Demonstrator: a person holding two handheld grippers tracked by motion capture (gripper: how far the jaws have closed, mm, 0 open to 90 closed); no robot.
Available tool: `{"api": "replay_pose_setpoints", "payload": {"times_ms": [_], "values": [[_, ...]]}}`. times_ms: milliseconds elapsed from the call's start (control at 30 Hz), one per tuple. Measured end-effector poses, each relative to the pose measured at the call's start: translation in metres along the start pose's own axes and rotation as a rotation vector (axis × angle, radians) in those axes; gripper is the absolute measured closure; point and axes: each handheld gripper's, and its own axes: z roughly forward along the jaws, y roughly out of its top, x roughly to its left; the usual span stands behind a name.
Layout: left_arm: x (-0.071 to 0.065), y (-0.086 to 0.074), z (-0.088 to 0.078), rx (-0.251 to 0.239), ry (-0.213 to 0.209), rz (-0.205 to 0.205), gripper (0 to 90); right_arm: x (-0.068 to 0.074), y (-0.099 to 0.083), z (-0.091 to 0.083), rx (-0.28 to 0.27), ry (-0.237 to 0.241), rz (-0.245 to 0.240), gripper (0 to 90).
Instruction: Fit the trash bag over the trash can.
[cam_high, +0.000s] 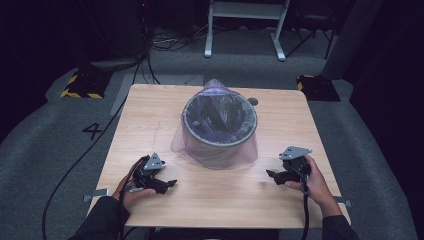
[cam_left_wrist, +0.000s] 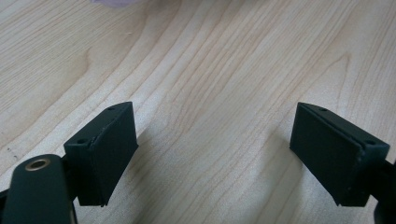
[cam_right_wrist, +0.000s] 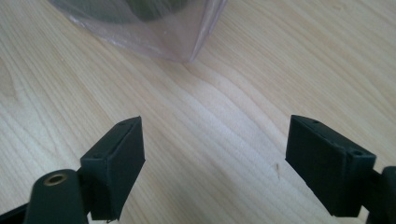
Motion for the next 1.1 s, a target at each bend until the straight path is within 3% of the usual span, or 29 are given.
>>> {"api": "replay_pose_setpoints", "payload": {"times_ms": [567, 800, 1100], "values": [[-0.001, 0.0, 0.0, -0.002, 0.004, -0.002, 14.3, -0.001, -0.055, -0.009, 0.005, -0.007, 0.108, 18.8], [0.0, 0.0, 0.0, 0.0, 0.002, 0.0, 14.2, -0.002, -0.076, -0.015, -0.056, -0.002, 0.194, 16.1], [-0.001, 0.0, 0.0, 0.001, 0.006, -0.001, 13.8, 0.001, -0.087, -0.019, -0.095, -0.024, 0.237, 15.2]]}}
